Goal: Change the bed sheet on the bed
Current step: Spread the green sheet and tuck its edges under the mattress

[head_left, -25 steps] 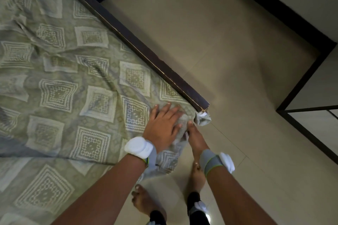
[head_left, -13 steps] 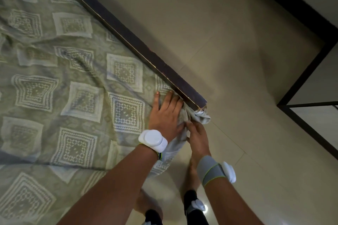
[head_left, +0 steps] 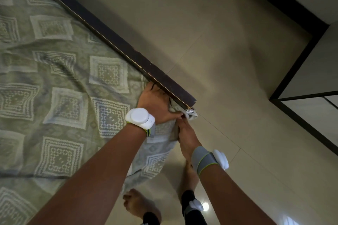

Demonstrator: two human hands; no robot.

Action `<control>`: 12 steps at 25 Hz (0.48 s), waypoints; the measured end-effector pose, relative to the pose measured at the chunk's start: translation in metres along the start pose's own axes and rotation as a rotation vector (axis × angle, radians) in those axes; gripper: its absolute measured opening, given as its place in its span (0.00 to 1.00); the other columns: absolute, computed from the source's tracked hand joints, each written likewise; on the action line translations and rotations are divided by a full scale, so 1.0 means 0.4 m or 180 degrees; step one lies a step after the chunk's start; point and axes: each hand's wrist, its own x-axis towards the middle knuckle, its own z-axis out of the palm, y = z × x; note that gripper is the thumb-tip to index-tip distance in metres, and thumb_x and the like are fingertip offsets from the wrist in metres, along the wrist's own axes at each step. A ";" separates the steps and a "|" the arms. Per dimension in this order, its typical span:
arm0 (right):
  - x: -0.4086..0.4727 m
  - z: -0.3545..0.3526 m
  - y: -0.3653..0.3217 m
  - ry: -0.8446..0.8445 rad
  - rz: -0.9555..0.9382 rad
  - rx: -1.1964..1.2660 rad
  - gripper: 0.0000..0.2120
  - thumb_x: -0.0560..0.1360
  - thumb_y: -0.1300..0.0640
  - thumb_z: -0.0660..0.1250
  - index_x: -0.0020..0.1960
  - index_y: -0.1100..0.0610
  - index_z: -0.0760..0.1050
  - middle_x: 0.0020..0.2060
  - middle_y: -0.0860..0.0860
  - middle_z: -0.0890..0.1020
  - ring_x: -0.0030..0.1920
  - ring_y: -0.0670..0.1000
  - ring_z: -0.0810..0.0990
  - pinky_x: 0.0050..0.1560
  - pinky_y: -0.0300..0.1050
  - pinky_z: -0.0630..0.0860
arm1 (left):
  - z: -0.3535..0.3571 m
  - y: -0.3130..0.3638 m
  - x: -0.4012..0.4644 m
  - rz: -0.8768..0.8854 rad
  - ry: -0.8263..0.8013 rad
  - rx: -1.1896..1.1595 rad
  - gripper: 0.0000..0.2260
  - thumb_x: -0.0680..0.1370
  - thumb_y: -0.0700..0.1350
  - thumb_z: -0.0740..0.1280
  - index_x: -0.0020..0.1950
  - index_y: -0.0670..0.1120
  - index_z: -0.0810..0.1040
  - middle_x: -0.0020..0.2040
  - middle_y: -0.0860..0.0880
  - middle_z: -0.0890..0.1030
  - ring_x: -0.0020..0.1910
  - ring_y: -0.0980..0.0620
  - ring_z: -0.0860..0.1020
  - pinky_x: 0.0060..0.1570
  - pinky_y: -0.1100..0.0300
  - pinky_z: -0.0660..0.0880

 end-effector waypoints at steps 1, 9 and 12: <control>-0.001 0.006 -0.008 0.0004 0.0130 0.0217 0.11 0.82 0.48 0.54 0.57 0.45 0.74 0.54 0.44 0.80 0.56 0.45 0.77 0.60 0.46 0.72 | -0.002 -0.003 -0.012 0.0001 0.0017 -0.0044 0.41 0.67 0.75 0.53 0.65 0.46 0.77 0.60 0.47 0.81 0.67 0.45 0.71 0.72 0.47 0.57; 0.018 0.062 -0.018 0.0197 0.0447 0.0553 0.25 0.80 0.38 0.47 0.50 0.52 0.78 0.46 0.50 0.82 0.47 0.50 0.80 0.53 0.46 0.75 | -0.033 -0.006 -0.080 -0.0136 0.0017 -0.0320 0.38 0.67 0.72 0.50 0.58 0.43 0.76 0.54 0.46 0.79 0.58 0.45 0.73 0.70 0.49 0.52; -0.007 0.059 -0.035 0.0034 0.0461 0.0539 0.26 0.79 0.36 0.47 0.47 0.49 0.80 0.41 0.49 0.84 0.44 0.49 0.82 0.45 0.44 0.77 | -0.071 0.001 -0.113 -0.0154 0.0263 -0.0375 0.33 0.68 0.71 0.54 0.55 0.45 0.74 0.53 0.48 0.76 0.59 0.46 0.72 0.72 0.48 0.52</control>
